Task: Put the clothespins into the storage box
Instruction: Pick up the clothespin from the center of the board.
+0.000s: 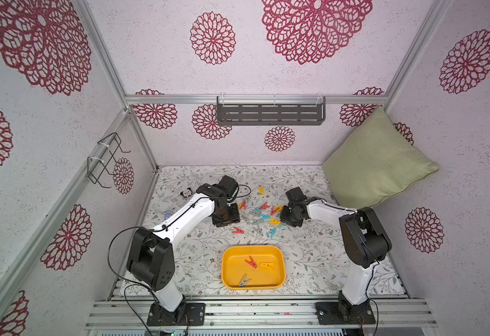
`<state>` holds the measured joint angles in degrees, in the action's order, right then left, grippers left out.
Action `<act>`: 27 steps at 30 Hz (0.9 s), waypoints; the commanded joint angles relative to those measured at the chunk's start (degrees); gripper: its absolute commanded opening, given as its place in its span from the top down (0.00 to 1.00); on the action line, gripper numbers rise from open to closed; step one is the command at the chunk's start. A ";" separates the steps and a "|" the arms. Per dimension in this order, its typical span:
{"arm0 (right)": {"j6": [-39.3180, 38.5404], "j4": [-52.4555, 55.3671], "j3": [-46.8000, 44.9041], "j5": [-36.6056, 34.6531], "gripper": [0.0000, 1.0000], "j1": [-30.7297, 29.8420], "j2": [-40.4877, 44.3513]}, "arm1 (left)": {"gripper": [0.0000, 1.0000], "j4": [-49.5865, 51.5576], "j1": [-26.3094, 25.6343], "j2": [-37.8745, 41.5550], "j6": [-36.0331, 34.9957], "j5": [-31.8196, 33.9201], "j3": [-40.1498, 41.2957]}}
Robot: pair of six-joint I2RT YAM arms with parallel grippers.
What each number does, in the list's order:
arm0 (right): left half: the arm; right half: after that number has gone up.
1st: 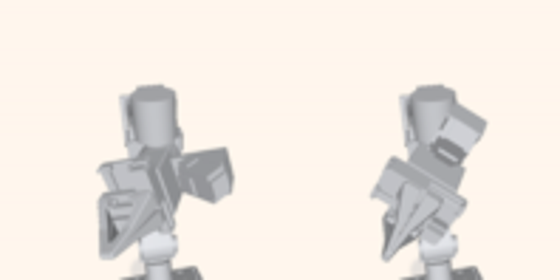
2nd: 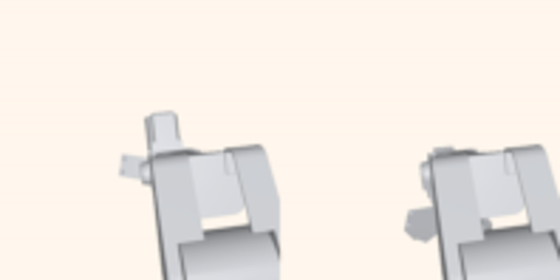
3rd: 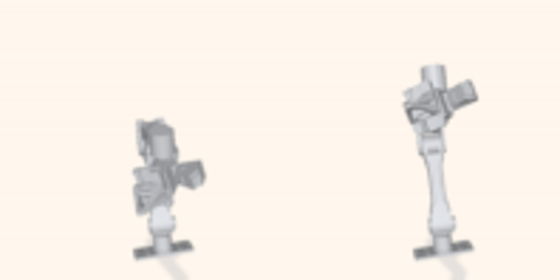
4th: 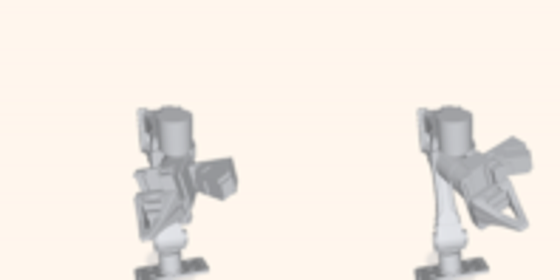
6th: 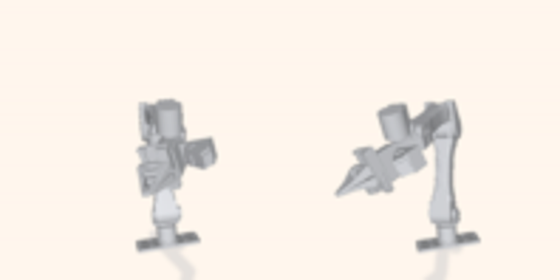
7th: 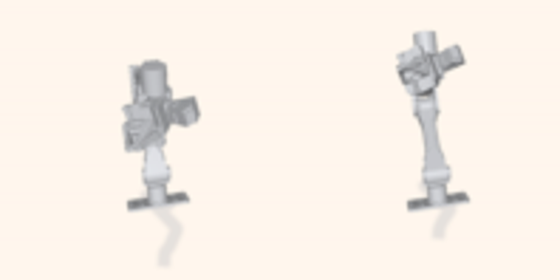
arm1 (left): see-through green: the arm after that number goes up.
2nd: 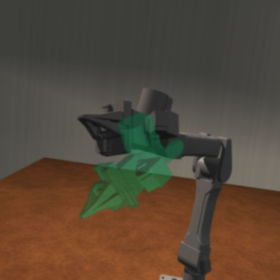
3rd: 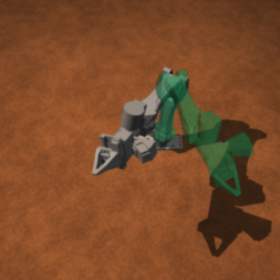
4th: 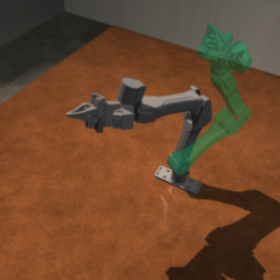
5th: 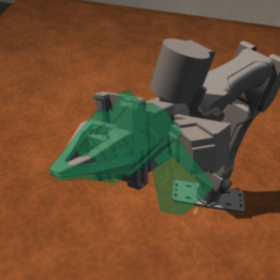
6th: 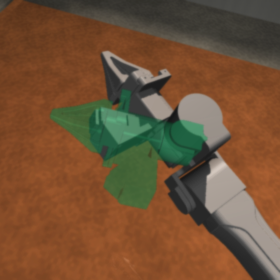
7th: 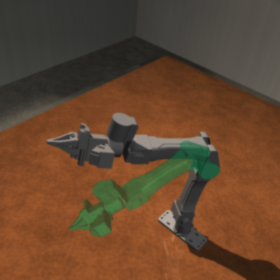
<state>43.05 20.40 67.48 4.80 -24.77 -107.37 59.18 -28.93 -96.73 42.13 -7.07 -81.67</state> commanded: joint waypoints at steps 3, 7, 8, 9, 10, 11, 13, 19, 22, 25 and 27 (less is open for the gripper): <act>0.11 -0.18 -1.94 0.23 0.80 0.40 2.88 | 0.48 -0.42 0.63 -0.81 -0.38 -0.65 -1.34; -0.31 -0.28 -3.52 0.25 0.87 0.41 5.17 | 0.49 -0.71 0.70 -1.00 -0.04 -0.96 -1.74; -0.47 -0.28 -3.83 0.25 0.87 0.41 5.77 | 0.49 -0.86 0.76 -0.93 0.17 -0.97 -1.74; -0.87 -0.21 -4.23 0.36 0.88 0.36 6.43 | 0.48 -1.04 0.80 -0.85 0.28 -1.08 -1.74; -1.32 -0.19 -4.45 0.65 0.88 0.35 7.10 | 0.48 -1.32 0.93 -0.76 0.45 -1.22 -1.74; -1.63 -0.10 -4.65 0.86 0.88 0.41 7.77 | 0.48 -1.51 1.11 -0.67 0.65 -1.19 -1.73; -2.88 0.06 -5.05 1.55 0.89 0.21 9.45 | 0.48 -1.98 1.49 -0.40 1.17 -1.49 -1.65; -8.94 1.25 -5.53 6.20 0.88 -0.90 14.70 | 0.48 -3.69 3.38 0.43 3.00 -2.13 -0.94; -12.40 2.24 -5.51 9.00 0.88 -2.95 17.18 | 0.48 -5.26 4.58 1.25 4.23 -3.00 0.20; -15.86 3.63 -5.35 10.96 0.88 -6.26 19.56 | 0.48 -6.56 5.83 2.04 5.53 -3.35 1.54; -18.05 4.58 -5.19 11.70 0.88 -9.30 21.02 | 0.48 -7.14 6.48 2.49 6.16 -3.22 2.42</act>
<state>30.76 22.13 61.89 12.97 -30.59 -89.52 54.30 -23.49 -96.40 46.59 -9.80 -80.51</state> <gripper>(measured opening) 0.158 0.524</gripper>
